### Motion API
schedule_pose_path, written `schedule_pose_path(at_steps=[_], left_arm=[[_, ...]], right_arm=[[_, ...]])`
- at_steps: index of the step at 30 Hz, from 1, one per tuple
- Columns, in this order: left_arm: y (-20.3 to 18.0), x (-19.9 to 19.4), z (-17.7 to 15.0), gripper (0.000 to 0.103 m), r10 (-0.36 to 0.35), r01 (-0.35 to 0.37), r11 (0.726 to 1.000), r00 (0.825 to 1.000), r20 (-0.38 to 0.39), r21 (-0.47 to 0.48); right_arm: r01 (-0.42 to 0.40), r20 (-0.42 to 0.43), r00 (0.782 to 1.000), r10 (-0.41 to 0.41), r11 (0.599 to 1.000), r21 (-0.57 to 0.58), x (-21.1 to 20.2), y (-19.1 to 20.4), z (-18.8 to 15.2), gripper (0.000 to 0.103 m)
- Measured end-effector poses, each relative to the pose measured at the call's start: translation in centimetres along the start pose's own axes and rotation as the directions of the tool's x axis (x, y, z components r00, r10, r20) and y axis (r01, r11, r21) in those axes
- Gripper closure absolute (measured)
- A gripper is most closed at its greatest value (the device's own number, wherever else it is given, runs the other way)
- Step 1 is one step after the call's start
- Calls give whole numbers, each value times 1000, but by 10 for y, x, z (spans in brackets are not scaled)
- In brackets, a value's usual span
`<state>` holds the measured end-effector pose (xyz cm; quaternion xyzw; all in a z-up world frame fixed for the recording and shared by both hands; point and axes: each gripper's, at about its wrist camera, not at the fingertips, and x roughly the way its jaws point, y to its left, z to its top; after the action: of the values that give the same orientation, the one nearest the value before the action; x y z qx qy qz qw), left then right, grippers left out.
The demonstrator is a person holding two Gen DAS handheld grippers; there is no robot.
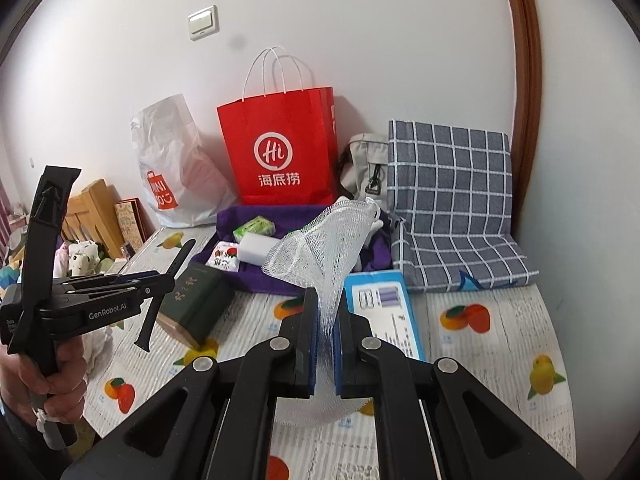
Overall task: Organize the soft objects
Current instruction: 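Lift and carry the mesh bag and strap toward the purple towel with both tools, then lower the mesh bag and strap onto the towel and open both tools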
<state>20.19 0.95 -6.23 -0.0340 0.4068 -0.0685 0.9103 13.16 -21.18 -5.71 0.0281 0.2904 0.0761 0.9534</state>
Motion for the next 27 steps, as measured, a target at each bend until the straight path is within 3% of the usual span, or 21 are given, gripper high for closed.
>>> schedule_pose_path(at_steps=[27], left_arm=[[41, 57, 77, 84, 20, -19, 997, 1000, 18, -74]], right_arm=[[-52, -12, 999, 52, 999, 5, 88, 5, 69, 97]])
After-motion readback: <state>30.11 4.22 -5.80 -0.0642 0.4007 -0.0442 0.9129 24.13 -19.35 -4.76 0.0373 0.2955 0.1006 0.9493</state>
